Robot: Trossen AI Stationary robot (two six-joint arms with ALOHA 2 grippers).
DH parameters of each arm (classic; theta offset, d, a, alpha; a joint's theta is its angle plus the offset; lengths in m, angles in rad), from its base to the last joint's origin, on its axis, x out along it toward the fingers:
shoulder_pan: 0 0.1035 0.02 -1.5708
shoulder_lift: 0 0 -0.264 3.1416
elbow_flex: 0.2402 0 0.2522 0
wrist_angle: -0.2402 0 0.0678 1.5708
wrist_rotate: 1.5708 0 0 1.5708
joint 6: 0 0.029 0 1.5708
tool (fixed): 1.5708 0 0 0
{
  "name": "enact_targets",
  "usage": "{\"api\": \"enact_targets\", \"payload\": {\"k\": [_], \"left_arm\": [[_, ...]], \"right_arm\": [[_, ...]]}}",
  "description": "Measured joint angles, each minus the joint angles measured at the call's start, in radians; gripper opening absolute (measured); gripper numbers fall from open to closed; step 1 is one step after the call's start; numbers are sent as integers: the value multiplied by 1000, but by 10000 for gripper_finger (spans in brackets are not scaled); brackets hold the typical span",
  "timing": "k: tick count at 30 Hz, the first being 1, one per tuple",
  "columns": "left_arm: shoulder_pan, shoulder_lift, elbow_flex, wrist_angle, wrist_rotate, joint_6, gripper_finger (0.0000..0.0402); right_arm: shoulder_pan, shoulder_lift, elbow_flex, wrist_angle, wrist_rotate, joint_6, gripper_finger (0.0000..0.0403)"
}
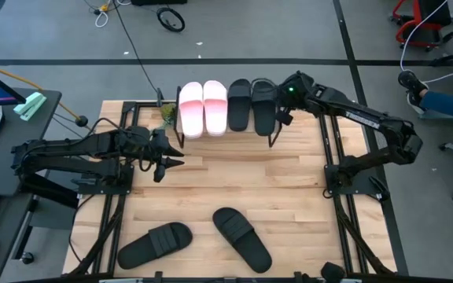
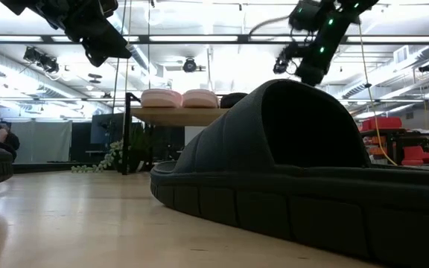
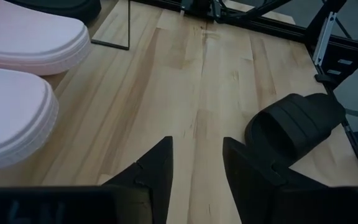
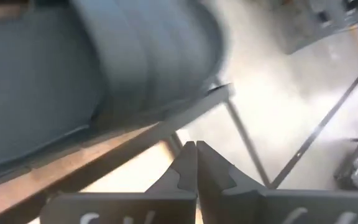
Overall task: Pick and place slides into the shelf
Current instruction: Put the right black slide on the shelf
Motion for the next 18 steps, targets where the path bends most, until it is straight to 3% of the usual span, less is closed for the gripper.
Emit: {"api": "enact_targets", "payload": {"k": [4, 9, 18], "left_arm": [[0, 0, 0, 0, 0, 0, 151], [0, 0, 0, 6, 0, 31, 153], [0, 0, 0, 33, 0, 34, 142]], "right_arm": [[0, -77, 0, 2, -33, 7, 0], [0, -126, 2, 45, -211, 59, 0], [0, 12, 3, 114, -273, 49, 0]]}}
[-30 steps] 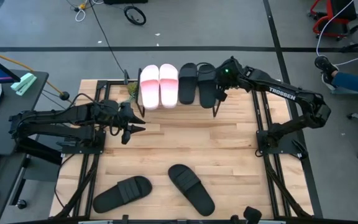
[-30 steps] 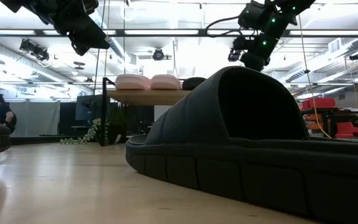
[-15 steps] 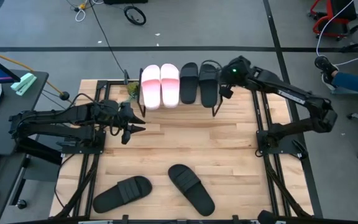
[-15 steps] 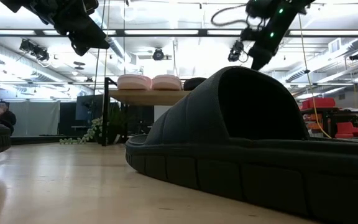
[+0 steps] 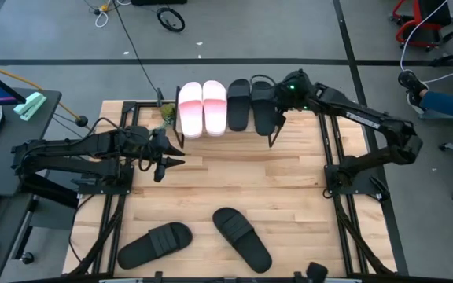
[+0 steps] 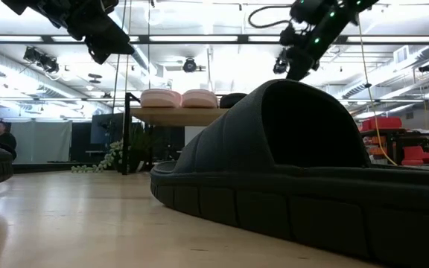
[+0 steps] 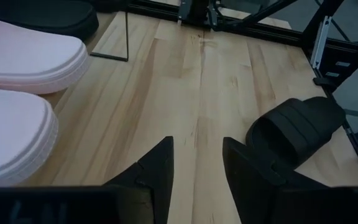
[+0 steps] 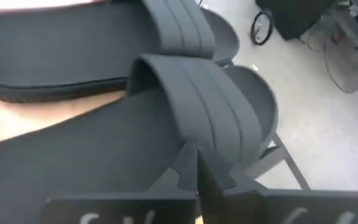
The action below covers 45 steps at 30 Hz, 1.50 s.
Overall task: Pick and place slides into the shelf
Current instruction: Put the right black slide on the shelf, then put the middle right black slide under the shelf
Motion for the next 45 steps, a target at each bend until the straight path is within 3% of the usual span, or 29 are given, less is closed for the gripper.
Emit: {"api": "enact_targets", "payload": {"k": [5, 12, 16, 27, 32, 34, 39, 45], "left_arm": [[0, 0, 0, -1, 0, -5, 140], [0, 0, 0, -1, 0, -5, 148], [0, 0, 0, -1, 0, -5, 150], [0, 0, 0, -1, -50, -13, 141], [0, 0, 0, -2, -71, -91, 149], [0, 0, 0, -3, -72, -119, 152], [-2, 0, 0, -3, -71, -150, 157], [-2, 0, 0, -5, -71, -149, 153]], "right_arm": [[-14, 103, 2, 13, 61, 14, 0], [-29, 161, 3, 10, 39, 0, 0], [-23, 95, -1, 4, 43, -4, 0], [56, -256, -4, -95, 11, 90, 0], [247, -365, -26, -217, -159, 219, 0], [371, -402, -78, -206, -168, 257, 0], [704, -449, -319, -11, -155, 301, 0], [1027, -394, -543, 238, 10, 219, 1]]}}
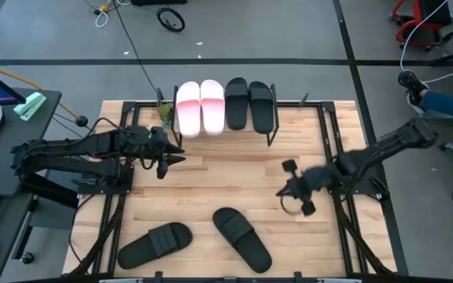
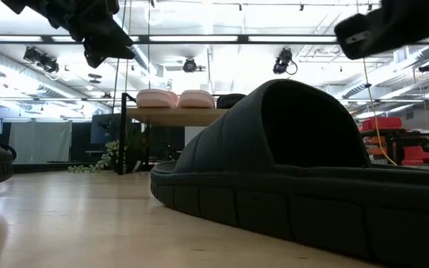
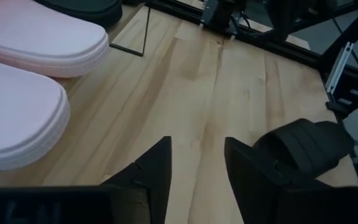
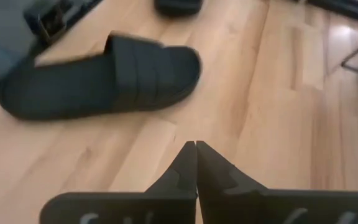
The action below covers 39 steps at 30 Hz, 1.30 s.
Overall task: Pick and place slides into the shelf
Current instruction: Put the middle right black slide under the shelf
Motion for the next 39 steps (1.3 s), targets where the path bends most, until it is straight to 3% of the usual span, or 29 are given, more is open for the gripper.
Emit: {"api": "enact_targets", "payload": {"k": [5, 14, 19, 23, 27, 35, 39], "left_arm": [[0, 0, 0, 0, 0, 8, 144], [0, 51, 1, 3, 0, 119, 139], [0, 89, 0, 2, 0, 91, 140], [2, 119, 0, 0, 0, 60, 132], [2, 152, 0, -18, 0, 31, 125], [2, 203, 0, -32, 1, -33, 123], [0, 204, 0, -36, 1, -89, 125]], "right_arm": [[119, 71, -27, 108, 146, -33, 10], [133, 302, 163, 188, 147, -83, 40], [133, 474, 339, 92, 164, -203, 54], [154, 607, 443, -74, 173, -105, 57], [191, 712, 474, -196, 193, -115, 57], [206, 761, 478, -65, 199, -328, 57], [205, 755, 479, 41, 200, -329, 52]]}}
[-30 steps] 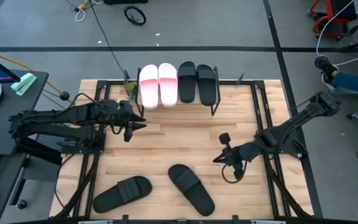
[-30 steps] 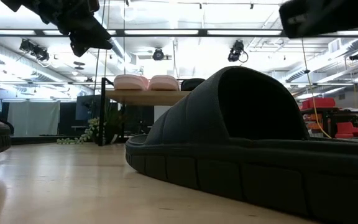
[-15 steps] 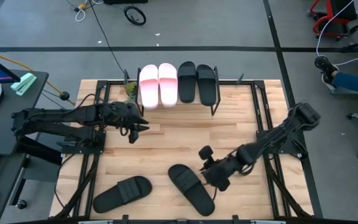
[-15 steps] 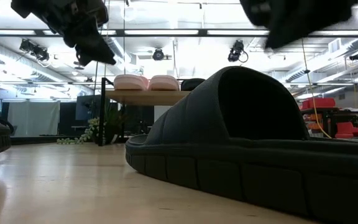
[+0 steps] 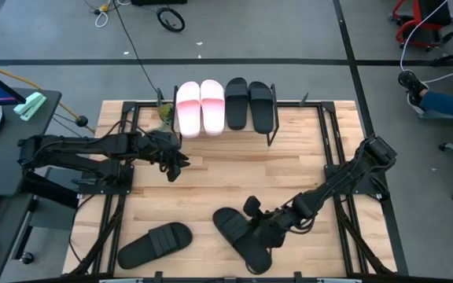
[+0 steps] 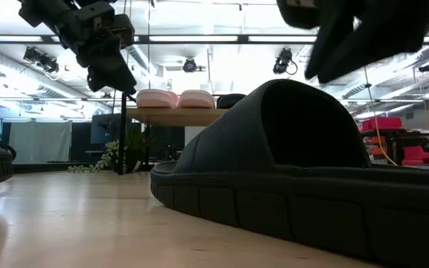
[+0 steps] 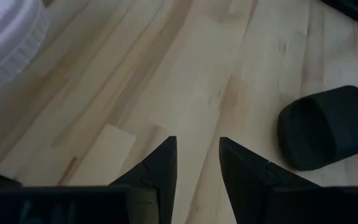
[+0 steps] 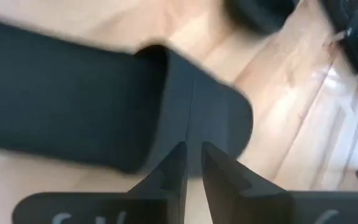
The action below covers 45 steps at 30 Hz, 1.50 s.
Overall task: Pick and place slides into the shelf
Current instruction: Put the middle right black slide under the shelf
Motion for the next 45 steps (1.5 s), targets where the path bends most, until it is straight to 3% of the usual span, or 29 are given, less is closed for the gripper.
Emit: {"api": "enact_targets", "payload": {"k": [6, 12, 27, 34, 45], "left_arm": [[0, 0, 0, -10, 0, -6, 118], [0, -1, 0, -9, 0, -7, 112], [0, -2, 0, -9, -1, -34, 112], [0, -2, 0, -8, -1, -33, 108], [0, -2, 0, -7, 0, -59, 107]], "right_arm": [[26, 34, 35, -19, 1, 62, 70], [46, 66, 53, -55, 121, 71, 101], [88, 66, 50, -43, 111, 229, 167], [97, 67, 44, -32, 155, 230, 170], [68, 68, -54, 133, 194, 221, 162]]}}
